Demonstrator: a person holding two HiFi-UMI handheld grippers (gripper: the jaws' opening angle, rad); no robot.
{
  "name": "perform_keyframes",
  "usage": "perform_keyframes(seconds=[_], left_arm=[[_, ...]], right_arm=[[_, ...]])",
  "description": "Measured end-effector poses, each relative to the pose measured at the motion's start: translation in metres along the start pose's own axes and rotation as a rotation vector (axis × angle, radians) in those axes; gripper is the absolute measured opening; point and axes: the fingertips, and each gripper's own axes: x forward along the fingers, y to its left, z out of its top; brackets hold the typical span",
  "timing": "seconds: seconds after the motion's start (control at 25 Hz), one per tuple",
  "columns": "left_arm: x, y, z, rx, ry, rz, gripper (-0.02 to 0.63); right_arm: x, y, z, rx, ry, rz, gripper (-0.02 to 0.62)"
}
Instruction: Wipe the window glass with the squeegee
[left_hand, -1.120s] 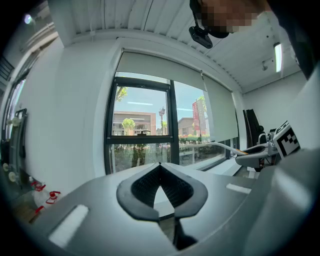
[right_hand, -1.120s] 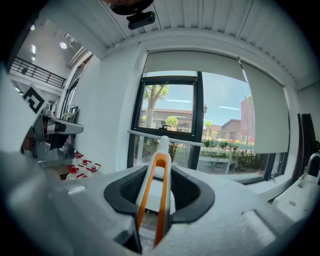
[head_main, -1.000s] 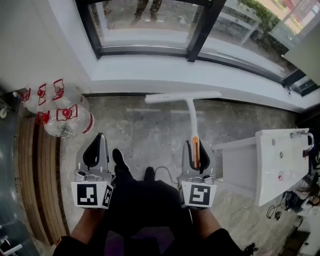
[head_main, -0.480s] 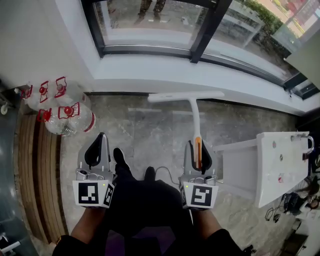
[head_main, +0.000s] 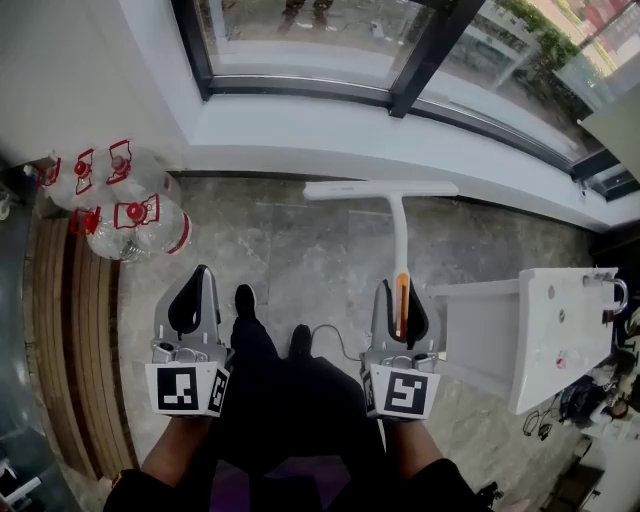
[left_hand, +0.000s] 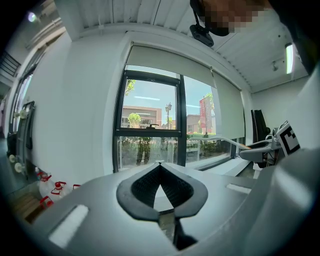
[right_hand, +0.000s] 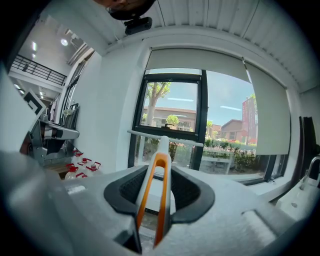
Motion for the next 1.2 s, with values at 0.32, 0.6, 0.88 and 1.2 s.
perform_keyframes(seconds=[0.32, 0.6, 0.88, 1.2], left_arm=[[0.047, 0.044, 0.005, -0.001, 0.015, -0.059, 0.015], [0.09, 0.099, 0.034, 0.012, -0.013, -0.107, 0.015], [0.117, 0.131, 0.042, 0.002, -0.025, -0.159, 0.015], [0.136, 0.156, 0.036, -0.039, -0.025, -0.163, 0.015]], right_arm=[[0.046, 0.026, 0.014, 0.003, 0.006, -0.043, 0.118], [0.09, 0.064, 0.055, 0.001, -0.042, -0.086, 0.118], [0.11, 0.085, 0.077, -0.018, -0.04, -0.148, 0.118], [0.124, 0.097, 0.087, -0.049, -0.023, -0.168, 0.118]])
